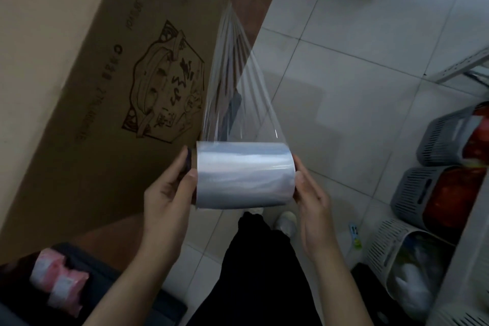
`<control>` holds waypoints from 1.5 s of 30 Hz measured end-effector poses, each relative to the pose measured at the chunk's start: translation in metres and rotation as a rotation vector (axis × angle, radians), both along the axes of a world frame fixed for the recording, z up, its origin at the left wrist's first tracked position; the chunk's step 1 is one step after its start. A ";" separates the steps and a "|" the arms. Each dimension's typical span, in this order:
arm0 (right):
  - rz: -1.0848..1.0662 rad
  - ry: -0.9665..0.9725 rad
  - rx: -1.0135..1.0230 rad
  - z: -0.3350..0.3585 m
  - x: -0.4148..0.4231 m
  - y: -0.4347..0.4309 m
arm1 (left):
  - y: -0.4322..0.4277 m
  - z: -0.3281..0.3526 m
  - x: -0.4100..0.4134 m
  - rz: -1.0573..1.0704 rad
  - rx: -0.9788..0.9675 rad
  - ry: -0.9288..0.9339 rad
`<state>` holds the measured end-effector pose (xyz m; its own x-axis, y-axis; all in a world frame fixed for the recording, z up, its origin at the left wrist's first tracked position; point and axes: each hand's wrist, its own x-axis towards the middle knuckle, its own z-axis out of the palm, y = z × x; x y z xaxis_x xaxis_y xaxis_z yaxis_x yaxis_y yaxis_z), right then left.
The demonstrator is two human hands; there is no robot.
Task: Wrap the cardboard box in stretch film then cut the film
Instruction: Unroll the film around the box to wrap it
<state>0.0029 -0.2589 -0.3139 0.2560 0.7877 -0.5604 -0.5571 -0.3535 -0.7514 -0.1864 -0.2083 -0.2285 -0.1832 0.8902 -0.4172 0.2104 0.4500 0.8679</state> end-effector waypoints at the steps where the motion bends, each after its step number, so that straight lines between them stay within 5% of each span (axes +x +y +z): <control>1: -0.005 -0.006 -0.003 -0.002 -0.004 -0.006 | -0.005 -0.002 -0.005 -0.001 -0.010 -0.018; 7: -0.082 0.008 -0.027 -0.003 -0.035 -0.041 | -0.036 -0.001 -0.033 0.033 -0.068 -0.121; 30: -0.247 0.286 -0.067 0.026 -0.195 -0.150 | -0.130 0.044 -0.155 -0.183 0.022 0.109; 45: -0.403 0.391 -0.167 0.032 -0.329 -0.124 | -0.071 0.054 -0.266 -0.344 -0.056 0.212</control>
